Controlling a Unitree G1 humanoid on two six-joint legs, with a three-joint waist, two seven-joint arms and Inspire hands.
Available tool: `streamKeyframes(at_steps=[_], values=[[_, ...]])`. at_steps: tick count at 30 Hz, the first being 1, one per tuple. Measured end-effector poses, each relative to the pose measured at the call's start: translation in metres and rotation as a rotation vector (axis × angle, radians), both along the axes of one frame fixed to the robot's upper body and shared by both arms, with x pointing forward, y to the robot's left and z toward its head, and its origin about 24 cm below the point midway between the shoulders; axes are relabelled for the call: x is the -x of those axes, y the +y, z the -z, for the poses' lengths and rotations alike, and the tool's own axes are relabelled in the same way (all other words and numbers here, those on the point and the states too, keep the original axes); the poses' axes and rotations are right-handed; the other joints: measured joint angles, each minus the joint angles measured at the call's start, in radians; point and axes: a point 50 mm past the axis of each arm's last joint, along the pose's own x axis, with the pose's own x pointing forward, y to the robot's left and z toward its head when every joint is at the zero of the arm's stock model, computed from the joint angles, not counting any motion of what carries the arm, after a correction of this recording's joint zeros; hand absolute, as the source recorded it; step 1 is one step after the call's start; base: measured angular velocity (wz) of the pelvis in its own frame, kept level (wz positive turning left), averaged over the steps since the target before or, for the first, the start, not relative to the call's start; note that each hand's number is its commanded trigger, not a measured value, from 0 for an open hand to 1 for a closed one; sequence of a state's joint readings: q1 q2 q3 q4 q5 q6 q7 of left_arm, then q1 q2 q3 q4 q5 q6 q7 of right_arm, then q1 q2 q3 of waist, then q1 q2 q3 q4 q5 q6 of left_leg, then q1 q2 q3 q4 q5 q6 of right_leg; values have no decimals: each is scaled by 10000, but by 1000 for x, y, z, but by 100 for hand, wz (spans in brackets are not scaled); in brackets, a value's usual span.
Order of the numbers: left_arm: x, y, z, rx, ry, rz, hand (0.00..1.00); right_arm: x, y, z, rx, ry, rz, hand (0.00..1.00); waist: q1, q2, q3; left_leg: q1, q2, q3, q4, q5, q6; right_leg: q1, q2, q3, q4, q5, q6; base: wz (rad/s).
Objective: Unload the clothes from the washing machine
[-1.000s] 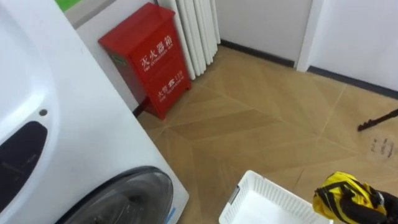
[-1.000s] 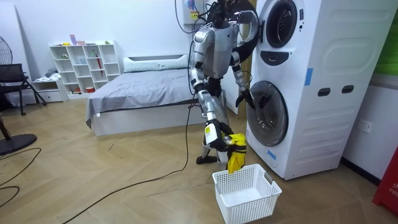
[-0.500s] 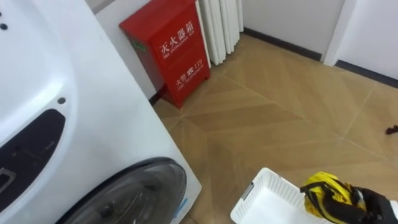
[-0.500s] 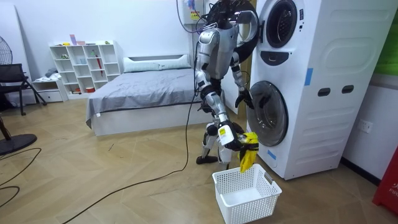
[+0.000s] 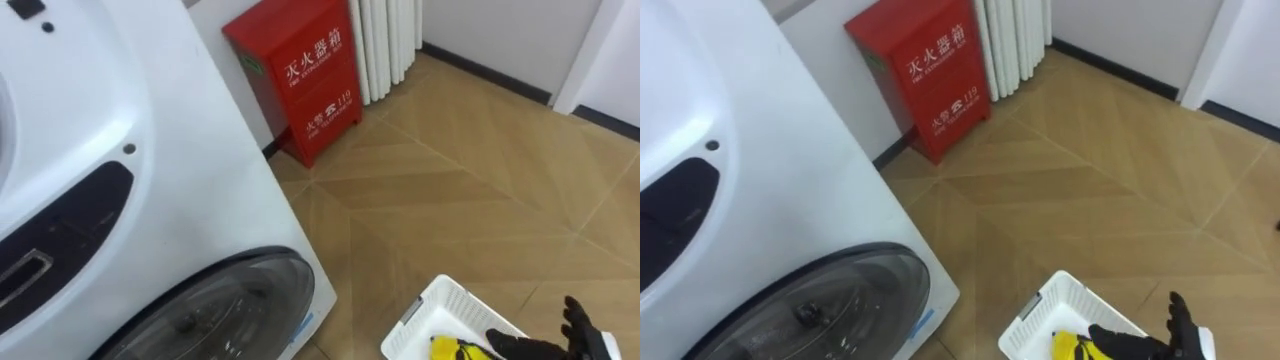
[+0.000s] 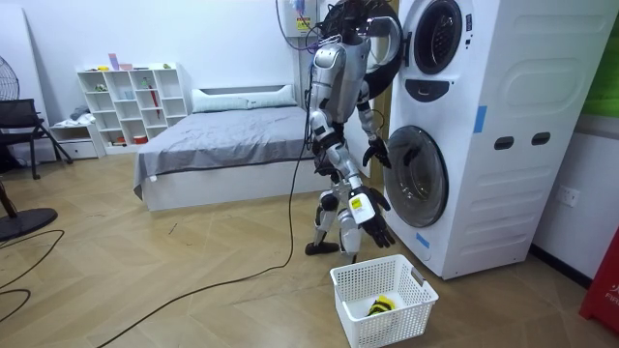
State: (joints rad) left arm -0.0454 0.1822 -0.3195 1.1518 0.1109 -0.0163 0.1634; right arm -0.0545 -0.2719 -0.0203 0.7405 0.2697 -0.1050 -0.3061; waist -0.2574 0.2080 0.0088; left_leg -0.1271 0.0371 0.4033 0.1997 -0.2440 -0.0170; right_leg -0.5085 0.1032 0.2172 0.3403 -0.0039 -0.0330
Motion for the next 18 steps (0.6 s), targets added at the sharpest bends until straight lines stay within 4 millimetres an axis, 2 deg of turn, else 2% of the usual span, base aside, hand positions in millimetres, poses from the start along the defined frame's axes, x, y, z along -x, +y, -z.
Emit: streamKeyframes(at_steps=[4,12,13,14,15,17,18], values=[[4,1,1,-15,130,-44,0,5,-1,2,1,80,55,0,-2,-129,-4,-8,-31,-8,25,22,25,4,-41,-13,-34,8,15,0],[8,1,2,36,104,-41,0,13,-2,6,19,263,115,0,-11,-142,-6,2,-121,-120,-51,28,63,11,-122,-68,58,34,55,2],[8,0,2,37,60,-44,0,14,-3,7,29,252,124,0,-47,-154,0,20,-131,-172,-77,27,64,36,-145,-132,67,44,84,10],[8,0,2,38,57,-47,0,15,-3,7,31,264,132,0,-80,-231,46,36,-133,-213,-99,35,70,55,-152,-210,78,33,84,17],[8,0,2,58,22,-44,0,18,-4,9,25,358,159,0,-89,-238,47,144,-125,-286,-143,51,61,167,-152,-291,83,-2,75,18],[11,0,2,97,-3,-68,0,24,-5,14,-3,612,209,0,-97,-294,-7,182,-87,-405,-167,28,78,254,-157,-351,60,-76,5,19],[13,0,3,103,-49,-82,0,29,-6,16,-29,725,238,0,-93,-304,-1,218,-60,-507,-168,31,71,334,-182,-429,27,-94,-9,23]])
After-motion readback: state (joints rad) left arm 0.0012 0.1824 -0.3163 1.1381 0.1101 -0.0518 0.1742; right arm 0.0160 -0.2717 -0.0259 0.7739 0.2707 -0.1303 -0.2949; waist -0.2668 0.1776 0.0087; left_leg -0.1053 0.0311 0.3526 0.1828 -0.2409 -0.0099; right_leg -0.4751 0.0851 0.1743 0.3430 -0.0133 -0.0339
